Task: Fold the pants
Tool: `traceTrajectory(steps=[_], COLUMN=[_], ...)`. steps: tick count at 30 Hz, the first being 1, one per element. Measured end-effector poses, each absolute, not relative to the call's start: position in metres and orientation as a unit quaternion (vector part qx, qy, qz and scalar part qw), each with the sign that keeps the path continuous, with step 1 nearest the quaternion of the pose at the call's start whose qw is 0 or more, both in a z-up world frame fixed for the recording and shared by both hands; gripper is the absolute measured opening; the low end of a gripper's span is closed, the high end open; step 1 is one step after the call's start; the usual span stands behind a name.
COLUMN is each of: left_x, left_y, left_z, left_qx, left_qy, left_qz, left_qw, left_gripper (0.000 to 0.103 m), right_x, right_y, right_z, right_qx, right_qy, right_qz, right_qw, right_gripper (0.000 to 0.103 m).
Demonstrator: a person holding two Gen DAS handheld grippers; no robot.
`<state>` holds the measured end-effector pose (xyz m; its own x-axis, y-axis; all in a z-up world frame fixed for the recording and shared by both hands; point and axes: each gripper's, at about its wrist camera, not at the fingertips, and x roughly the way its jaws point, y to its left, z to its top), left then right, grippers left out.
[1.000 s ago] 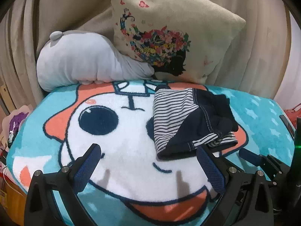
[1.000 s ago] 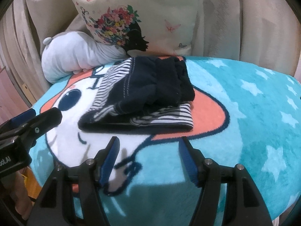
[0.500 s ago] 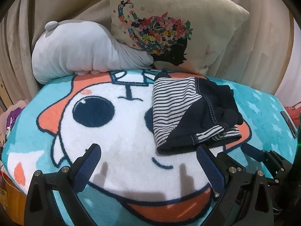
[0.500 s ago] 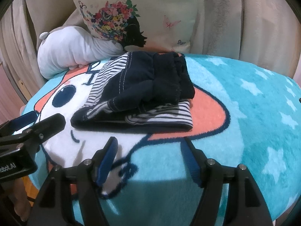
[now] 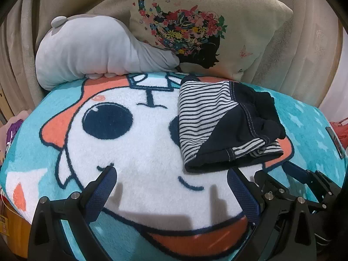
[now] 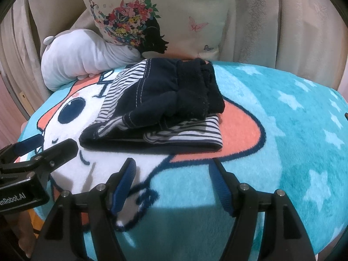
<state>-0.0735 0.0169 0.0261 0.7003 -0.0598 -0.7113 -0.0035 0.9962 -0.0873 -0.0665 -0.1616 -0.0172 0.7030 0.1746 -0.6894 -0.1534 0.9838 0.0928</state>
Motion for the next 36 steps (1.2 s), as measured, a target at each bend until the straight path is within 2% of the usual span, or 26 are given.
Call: traceTrajectory(steps=[23,36], left_x=[-0.071,-0.0759], left_y=[0.0168,0.0157], left_z=[0.0188,0.0246], left_qx=[-0.042,-0.023], left_qy=[0.398,0.373], left_qz=[-0.012,0.005], left_qw=[0.916,0.928], left_gripper=[0.102,0.102], right_x=[-0.0666,-0.0661], right_y=[-0.1589,-0.1581], right_z=[-0.0206,-0.0208], right_qx=[0.008,0.009], right_qy=[0.375,0.375], right_qz=[0.087,0.087], right_qw=[0.923,0.923], right_gripper=[0.073,0.073])
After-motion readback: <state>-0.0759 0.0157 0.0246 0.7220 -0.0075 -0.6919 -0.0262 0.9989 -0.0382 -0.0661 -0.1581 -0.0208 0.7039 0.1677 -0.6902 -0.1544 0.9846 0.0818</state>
